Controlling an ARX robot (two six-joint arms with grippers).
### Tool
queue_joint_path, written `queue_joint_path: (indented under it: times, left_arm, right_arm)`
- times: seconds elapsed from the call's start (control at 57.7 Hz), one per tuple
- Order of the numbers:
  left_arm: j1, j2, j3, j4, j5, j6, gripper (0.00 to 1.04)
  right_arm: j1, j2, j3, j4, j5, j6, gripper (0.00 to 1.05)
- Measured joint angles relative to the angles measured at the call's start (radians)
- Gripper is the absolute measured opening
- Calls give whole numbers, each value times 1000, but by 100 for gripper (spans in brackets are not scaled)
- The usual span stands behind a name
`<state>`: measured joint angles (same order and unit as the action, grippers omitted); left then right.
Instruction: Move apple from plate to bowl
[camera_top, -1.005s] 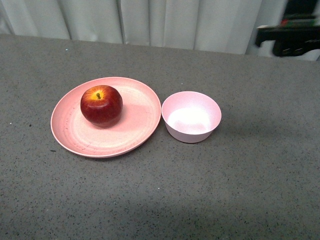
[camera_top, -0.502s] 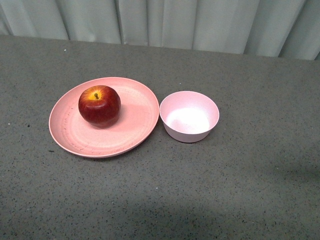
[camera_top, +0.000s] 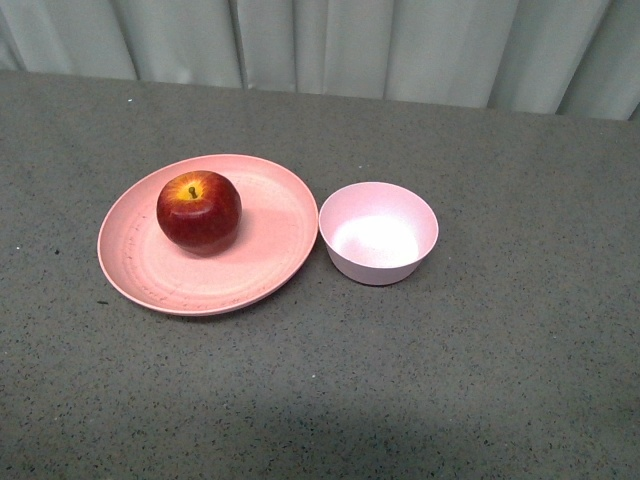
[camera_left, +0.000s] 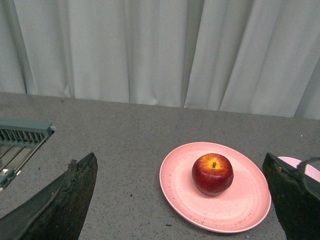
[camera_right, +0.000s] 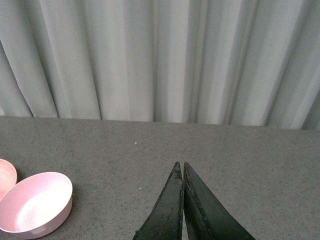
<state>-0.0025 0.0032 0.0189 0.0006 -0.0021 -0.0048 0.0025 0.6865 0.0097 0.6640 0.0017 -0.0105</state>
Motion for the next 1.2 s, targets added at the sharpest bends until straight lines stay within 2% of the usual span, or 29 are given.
queue_joint_path:
  times: [0.468,1.195]
  left_arm:
    - [0,0,0,0,0,0,98]
    - [0,0,0,0,0,0,98]
  right_arm:
    - [0,-274,-4,-251,0,0,1]
    - [0,-515,-4,-489,0,0,1]
